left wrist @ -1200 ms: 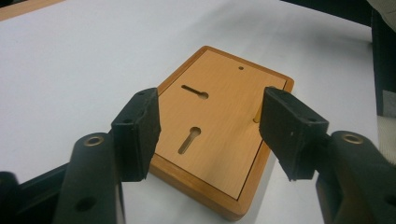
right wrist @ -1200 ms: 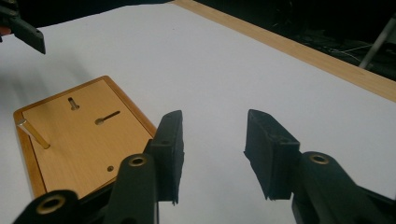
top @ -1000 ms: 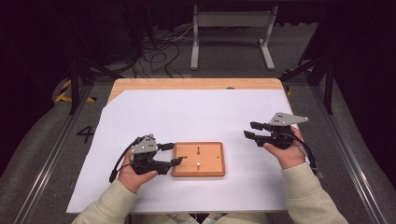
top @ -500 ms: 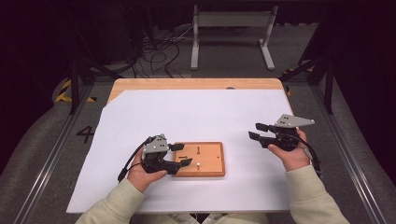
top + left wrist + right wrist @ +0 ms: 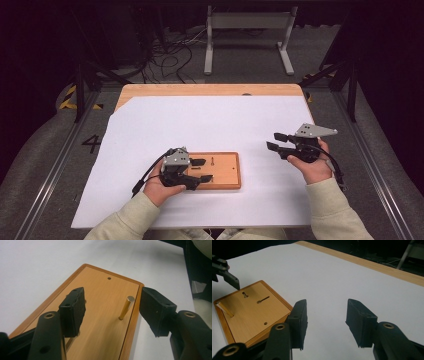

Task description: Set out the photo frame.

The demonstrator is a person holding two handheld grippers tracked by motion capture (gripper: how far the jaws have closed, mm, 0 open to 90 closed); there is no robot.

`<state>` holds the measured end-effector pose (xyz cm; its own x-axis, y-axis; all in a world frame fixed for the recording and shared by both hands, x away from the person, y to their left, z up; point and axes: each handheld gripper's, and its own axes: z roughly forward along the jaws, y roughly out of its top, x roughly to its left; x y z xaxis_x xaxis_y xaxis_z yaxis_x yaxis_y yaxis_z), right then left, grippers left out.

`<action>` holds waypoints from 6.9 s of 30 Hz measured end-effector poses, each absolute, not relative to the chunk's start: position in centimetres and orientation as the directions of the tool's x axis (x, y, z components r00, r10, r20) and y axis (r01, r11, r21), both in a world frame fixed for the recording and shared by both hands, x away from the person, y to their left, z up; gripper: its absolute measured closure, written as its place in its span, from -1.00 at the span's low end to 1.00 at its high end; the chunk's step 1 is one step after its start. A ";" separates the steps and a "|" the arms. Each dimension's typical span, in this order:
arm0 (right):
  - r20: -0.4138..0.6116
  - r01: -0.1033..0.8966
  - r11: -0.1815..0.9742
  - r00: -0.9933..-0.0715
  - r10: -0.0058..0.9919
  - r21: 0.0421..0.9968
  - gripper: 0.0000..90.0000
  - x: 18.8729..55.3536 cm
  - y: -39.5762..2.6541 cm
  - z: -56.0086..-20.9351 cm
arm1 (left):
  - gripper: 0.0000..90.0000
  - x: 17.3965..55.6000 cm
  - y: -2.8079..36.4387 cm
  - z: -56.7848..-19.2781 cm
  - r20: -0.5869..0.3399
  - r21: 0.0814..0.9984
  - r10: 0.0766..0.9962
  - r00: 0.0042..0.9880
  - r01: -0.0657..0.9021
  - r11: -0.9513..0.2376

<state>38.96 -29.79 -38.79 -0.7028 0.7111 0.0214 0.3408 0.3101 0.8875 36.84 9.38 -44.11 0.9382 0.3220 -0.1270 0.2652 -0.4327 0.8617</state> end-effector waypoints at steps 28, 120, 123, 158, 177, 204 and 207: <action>0.029 0.347 0.317 -0.714 0.700 0.883 0.19 38.9 -29.4 -39.2 | 0.86 35.6 6.8 -45.5 0.023 0.820 0.281 0.960 0.142 -0.554; 0.491 0.652 0.501 -0.758 0.429 0.569 -0.17 43.2 -18.0 -44.2 | 0.86 31.4 6.5 -46.0 0.442 0.715 0.188 0.877 -0.218 -0.664; 0.518 0.657 0.499 -0.753 0.405 0.565 -0.03 43.2 -18.3 -44.1 | 0.81 31.6 6.7 -45.9 0.397 0.734 0.178 0.900 -0.196 -0.650; 0.326 0.366 0.616 -0.928 0.182 0.697 0.45 40.5 -18.6 -41.0 | 0.20 34.2 17.0 -39.8 0.047 0.980 0.513 0.857 0.061 -0.191; 0.009 0.094 0.655 -0.991 0.132 0.750 0.58 40.3 -20.1 -40.3 | 0.21 34.9 17.3 -40.7 0.016 0.972 0.577 0.817 0.122 -0.199; -0.192 -0.098 0.719 -0.980 0.050 0.688 0.20 36.5 -20.1 -40.5 | 0.15 35.7 17.4 -41.6 0.019 0.957 0.601 0.799 0.159 -0.241; -0.190 -0.071 0.714 -0.978 0.088 0.697 0.06 36.4 -20.4 -40.5 | 0.13 35.9 17.4 -41.7 0.015 0.955 0.601 0.799 0.166 -0.245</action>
<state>36.42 -20.38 -40.46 -0.9778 0.0884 -0.1899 -0.0708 0.7139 0.6967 35.87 17.41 -41.74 0.7989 0.6012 0.0153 0.1662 -0.2451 0.9552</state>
